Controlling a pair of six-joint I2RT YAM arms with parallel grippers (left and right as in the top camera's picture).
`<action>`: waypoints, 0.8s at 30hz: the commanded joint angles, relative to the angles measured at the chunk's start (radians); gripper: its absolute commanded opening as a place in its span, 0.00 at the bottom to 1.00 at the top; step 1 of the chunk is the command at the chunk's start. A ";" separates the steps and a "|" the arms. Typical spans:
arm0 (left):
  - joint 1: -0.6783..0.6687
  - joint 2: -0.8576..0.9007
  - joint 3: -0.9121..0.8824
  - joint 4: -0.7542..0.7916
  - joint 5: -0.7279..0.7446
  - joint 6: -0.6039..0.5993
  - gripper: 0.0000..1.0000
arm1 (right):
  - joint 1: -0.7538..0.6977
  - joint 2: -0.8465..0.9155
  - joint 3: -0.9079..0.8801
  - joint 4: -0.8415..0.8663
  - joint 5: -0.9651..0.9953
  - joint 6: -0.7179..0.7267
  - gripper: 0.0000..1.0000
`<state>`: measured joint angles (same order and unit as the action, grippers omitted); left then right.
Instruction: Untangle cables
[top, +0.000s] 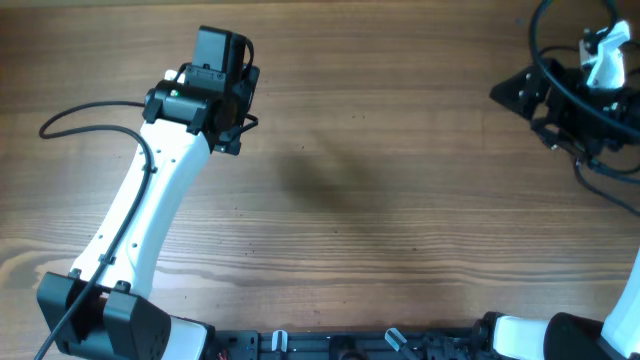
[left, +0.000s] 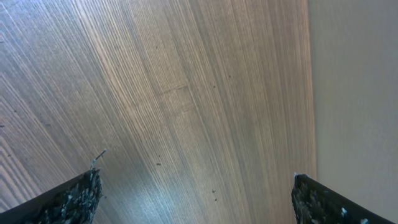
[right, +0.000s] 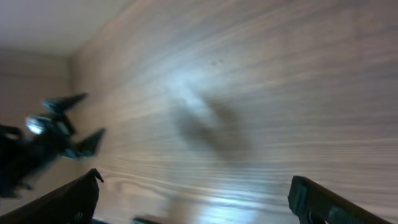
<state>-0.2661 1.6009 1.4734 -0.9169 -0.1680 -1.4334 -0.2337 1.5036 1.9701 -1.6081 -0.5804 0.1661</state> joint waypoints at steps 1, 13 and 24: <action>0.005 -0.001 0.000 -0.002 -0.024 0.016 1.00 | 0.049 -0.059 0.004 0.016 0.065 -0.277 1.00; 0.005 -0.001 0.000 -0.002 -0.024 0.016 1.00 | 0.133 -0.963 -1.353 1.626 0.164 -0.397 1.00; 0.005 -0.001 0.000 -0.002 -0.024 0.016 1.00 | 0.135 -1.374 -1.965 1.808 0.295 -0.323 1.00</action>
<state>-0.2661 1.6009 1.4738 -0.9165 -0.1684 -1.4334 -0.1051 0.1612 0.0067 0.2836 -0.3107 -0.1768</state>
